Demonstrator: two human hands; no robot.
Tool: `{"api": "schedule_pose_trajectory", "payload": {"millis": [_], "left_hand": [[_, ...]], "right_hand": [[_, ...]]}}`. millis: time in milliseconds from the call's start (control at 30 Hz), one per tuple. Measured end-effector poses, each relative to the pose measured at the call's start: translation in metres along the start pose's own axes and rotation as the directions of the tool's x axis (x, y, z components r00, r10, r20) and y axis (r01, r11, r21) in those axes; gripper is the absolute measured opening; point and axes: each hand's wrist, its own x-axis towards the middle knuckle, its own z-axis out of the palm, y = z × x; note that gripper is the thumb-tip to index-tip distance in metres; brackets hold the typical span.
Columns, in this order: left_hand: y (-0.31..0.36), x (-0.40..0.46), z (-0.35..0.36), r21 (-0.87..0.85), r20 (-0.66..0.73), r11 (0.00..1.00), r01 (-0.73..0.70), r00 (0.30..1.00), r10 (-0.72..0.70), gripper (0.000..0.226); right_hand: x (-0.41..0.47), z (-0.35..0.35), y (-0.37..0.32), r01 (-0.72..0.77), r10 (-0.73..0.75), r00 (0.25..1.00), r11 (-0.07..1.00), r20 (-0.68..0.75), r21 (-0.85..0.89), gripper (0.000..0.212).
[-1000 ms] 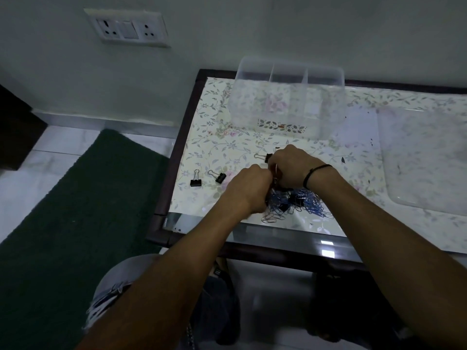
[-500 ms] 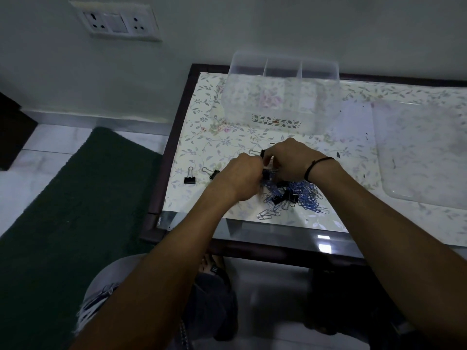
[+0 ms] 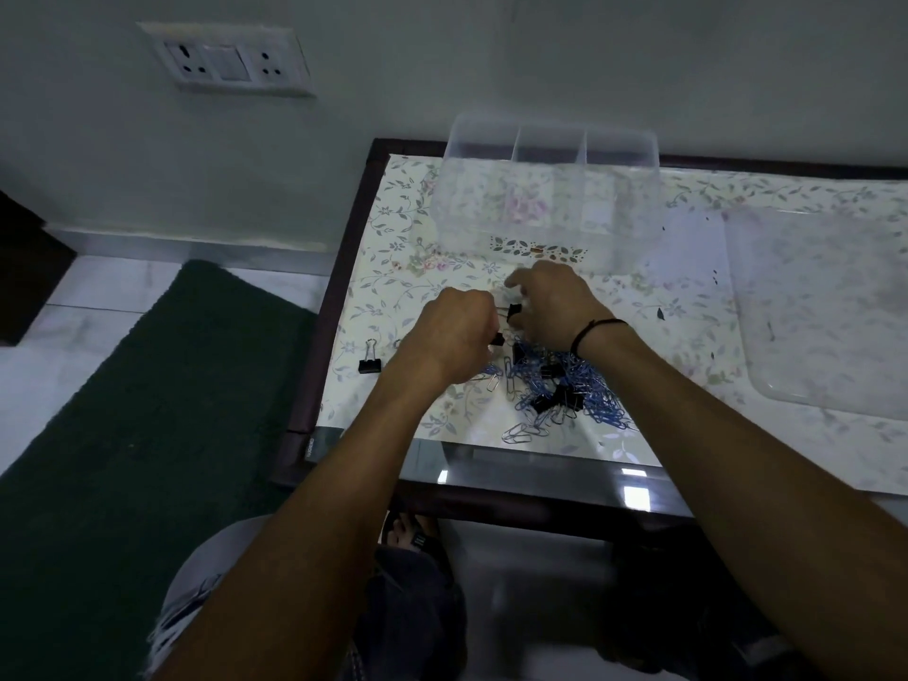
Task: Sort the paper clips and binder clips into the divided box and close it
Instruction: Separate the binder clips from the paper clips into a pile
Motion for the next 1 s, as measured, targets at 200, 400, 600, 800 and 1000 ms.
{"api": "schedule_pose_trajectory", "payload": {"millis": [200, 400, 600, 800, 1000], "left_hand": [[-0.006, 0.001, -0.003, -0.011, -0.024, 1.0, 0.023, 0.999, -0.023, 0.018], [-0.02, -0.001, -0.019, -0.075, -0.096, 0.993, 0.093, 0.99, -0.1, 0.016], [-0.06, -0.011, -0.039, -0.071, -0.147, 0.96, 0.271, 0.949, -0.279, 0.01], [-0.075, -0.022, -0.031, 0.042, 0.009, 0.914, 0.403, 0.915, -0.404, 0.007], [-0.072, -0.017, -0.028, 0.045, -0.005, 0.921, 0.388, 0.922, -0.388, 0.009]], "right_hand": [[-0.002, -0.001, 0.001, -0.015, 0.016, 1.0, 0.999, 0.026, -0.044, 0.019], [-0.003, -0.005, -0.017, -0.017, 0.017, 0.999, 1.0, -0.042, -0.004, 0.021], [-0.013, 0.001, -0.077, 0.047, -0.054, 0.998, 0.982, 0.036, 0.181, 0.031], [-0.018, 0.027, -0.092, 0.029, -0.058, 0.989, 0.978, 0.136, 0.208, 0.036], [-0.02, 0.014, -0.086, 0.062, -0.095, 0.986, 0.972, 0.135, 0.225, 0.045]]}}
